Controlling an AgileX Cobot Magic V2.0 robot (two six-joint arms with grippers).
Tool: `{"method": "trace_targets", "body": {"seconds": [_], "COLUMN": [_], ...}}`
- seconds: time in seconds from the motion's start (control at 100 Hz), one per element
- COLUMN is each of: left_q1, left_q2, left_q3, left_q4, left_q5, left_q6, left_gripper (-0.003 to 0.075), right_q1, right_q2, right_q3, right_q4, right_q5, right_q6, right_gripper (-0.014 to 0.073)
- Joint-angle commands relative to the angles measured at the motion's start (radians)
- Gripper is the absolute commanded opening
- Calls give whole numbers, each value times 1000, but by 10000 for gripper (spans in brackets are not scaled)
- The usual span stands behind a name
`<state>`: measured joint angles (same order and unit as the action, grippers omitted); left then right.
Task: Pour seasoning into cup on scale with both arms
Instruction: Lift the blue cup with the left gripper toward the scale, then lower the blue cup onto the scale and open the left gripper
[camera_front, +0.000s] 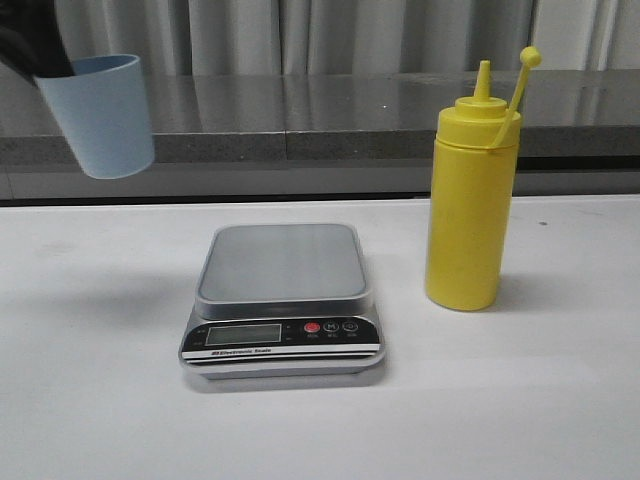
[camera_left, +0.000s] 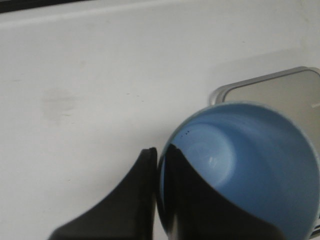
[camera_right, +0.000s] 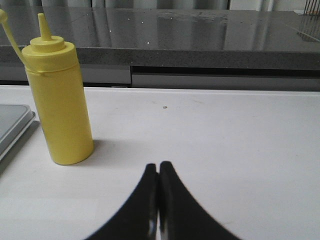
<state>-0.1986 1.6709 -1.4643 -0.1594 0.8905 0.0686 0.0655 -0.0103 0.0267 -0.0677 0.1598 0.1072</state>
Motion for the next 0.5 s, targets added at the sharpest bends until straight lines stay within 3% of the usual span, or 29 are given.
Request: {"method": "trace_targets", "body": {"seconds": [0.0, 0.24, 0.49], "left_q1": [-54, -178, -235], "left_q2": [-3, 110, 202], "left_q3": [-57, -140, -215], "left_q4": [-19, -17, -7], "left_q5": [-34, -36, -40], "left_q6": [-4, -4, -4], "left_gripper": [-20, -20, -20], "right_q1": [-6, -6, -6], "right_q2": [-21, -21, -21], "right_q3": [-20, -20, -20], "right_q4": [-3, -3, -3], "right_q5": [-83, -83, -83], "right_q6": [-8, -8, -8], "right_gripper": [-67, -67, -67]}}
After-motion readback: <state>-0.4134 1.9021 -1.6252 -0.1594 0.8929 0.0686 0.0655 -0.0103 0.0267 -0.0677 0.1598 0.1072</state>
